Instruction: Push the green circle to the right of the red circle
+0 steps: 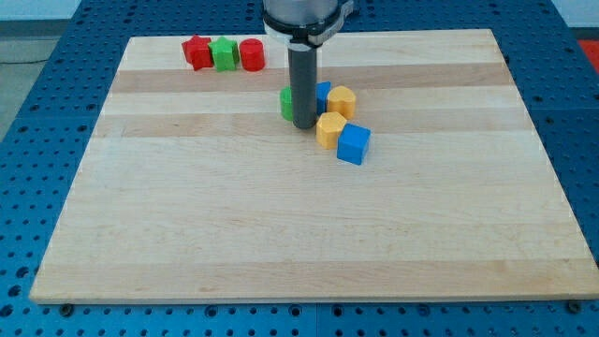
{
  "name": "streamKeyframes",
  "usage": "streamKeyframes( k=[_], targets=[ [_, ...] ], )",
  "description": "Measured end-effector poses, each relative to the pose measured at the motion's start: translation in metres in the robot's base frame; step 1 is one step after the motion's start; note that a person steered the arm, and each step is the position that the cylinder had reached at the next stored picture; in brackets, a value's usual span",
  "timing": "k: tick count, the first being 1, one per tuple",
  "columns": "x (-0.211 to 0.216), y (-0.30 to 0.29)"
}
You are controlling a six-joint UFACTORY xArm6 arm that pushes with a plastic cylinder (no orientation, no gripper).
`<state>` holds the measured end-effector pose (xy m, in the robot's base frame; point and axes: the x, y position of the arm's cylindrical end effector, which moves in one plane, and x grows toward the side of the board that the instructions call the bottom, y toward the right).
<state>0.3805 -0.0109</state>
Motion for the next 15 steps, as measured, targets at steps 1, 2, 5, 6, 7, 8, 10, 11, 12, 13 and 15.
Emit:
streamKeyframes(
  k=[1,2,5,6,7,8,10,11,12,13,15],
  targets=[
    [-0.010,0.000],
    [-0.013,-0.006],
    [-0.021,-0.033],
    [-0.033,-0.033],
    [-0.053,-0.033],
    [-0.072,-0.033],
    [-0.074,-0.047],
    [-0.074,-0.050],
    [-0.078,-0.046],
    [-0.092,-0.046],
    [-0.100,-0.046]
  ],
)
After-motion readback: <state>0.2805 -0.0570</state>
